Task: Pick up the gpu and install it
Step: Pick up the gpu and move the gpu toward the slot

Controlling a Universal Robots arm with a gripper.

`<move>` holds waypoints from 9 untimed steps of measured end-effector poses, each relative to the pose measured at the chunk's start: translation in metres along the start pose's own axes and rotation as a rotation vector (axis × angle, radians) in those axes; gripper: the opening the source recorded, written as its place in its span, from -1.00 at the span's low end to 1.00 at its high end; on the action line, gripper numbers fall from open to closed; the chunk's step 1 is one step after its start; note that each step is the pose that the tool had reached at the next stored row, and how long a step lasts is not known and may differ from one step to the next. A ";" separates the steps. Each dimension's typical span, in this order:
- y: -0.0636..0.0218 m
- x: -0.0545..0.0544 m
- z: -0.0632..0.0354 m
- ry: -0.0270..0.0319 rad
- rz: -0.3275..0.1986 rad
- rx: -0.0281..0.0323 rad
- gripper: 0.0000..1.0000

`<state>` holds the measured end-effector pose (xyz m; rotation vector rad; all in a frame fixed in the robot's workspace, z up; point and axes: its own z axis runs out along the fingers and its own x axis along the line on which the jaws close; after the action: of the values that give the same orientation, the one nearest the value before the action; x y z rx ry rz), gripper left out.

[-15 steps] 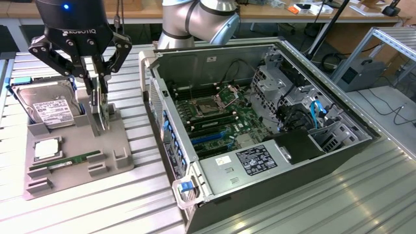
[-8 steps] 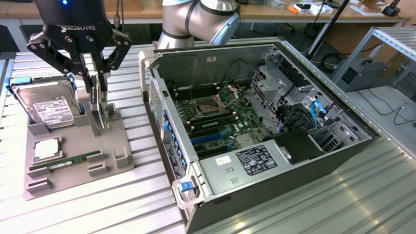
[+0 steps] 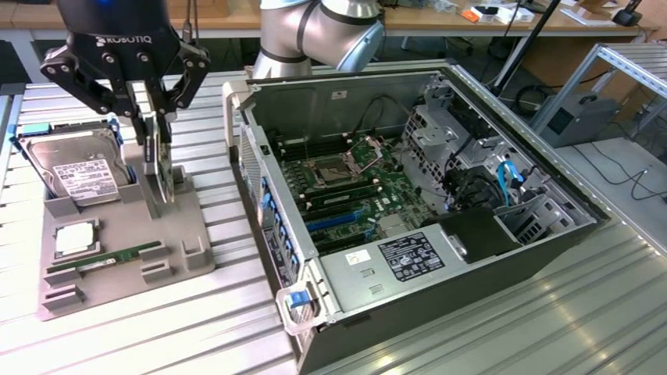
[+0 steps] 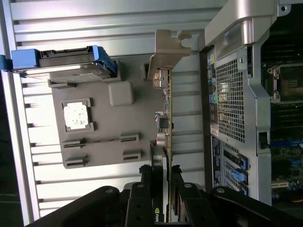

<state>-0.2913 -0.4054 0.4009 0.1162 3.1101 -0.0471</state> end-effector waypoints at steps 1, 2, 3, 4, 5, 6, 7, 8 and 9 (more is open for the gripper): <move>0.0000 0.000 -0.0004 0.0000 0.000 0.0000 -0.47; 0.0000 0.000 -0.0009 0.0000 0.000 0.0000 -0.47; 0.0000 0.000 -0.0015 0.0000 0.000 0.0000 -0.47; -0.0001 0.000 -0.0018 0.0001 0.000 0.0001 -0.47; -0.0001 0.000 -0.0021 0.0001 0.000 0.0001 -0.47; -0.0001 0.000 -0.0024 0.0000 0.000 0.0000 -0.47; -0.0001 0.000 -0.0027 0.0000 0.000 0.0000 -0.47; -0.0001 0.000 -0.0035 0.0000 0.000 0.0000 -0.47; -0.0001 0.000 -0.0041 0.0000 0.000 0.0001 -0.47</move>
<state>-0.2913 -0.4054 0.4050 0.1163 3.1102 -0.0471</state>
